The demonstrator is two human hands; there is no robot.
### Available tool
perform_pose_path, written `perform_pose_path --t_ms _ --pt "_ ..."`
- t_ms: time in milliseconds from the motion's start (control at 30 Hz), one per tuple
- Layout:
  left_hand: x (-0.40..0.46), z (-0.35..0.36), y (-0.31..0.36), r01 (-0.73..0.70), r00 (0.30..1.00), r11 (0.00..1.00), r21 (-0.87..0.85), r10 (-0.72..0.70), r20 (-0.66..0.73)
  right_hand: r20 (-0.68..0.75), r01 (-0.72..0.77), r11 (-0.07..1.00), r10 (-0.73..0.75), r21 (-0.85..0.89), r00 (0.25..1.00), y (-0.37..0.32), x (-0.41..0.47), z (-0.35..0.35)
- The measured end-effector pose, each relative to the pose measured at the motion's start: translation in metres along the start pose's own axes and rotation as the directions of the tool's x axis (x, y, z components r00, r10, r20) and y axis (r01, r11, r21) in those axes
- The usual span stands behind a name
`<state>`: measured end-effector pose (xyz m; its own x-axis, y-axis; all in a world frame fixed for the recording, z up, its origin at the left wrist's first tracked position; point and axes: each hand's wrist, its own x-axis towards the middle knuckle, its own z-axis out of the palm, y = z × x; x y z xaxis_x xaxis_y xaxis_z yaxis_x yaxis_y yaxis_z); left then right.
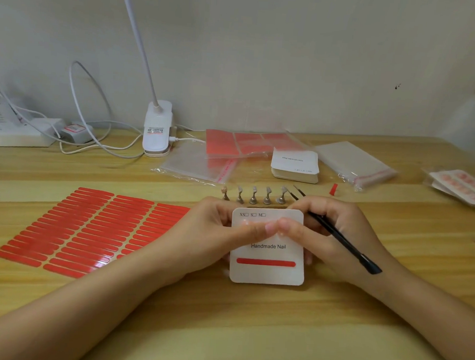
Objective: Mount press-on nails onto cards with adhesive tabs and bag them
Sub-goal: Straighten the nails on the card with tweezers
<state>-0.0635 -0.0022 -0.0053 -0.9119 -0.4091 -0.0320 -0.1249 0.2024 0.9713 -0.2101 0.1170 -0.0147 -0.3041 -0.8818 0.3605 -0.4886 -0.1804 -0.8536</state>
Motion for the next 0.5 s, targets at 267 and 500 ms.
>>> perform_pose_path --t_ms 267,500 --pt "0.0011 0.0000 -0.0006 -0.011 1.000 0.999 -0.036 0.011 -0.008 0.031 -0.030 0.999 0.029 0.021 0.999 -0.0028 0.0009 -0.0002" --pt "0.0020 -0.0014 0.0017 0.027 0.999 0.992 -0.127 -0.031 -0.030 -0.012 -0.074 0.995 0.075 0.067 0.997 -0.0052 -0.0011 -0.0018"
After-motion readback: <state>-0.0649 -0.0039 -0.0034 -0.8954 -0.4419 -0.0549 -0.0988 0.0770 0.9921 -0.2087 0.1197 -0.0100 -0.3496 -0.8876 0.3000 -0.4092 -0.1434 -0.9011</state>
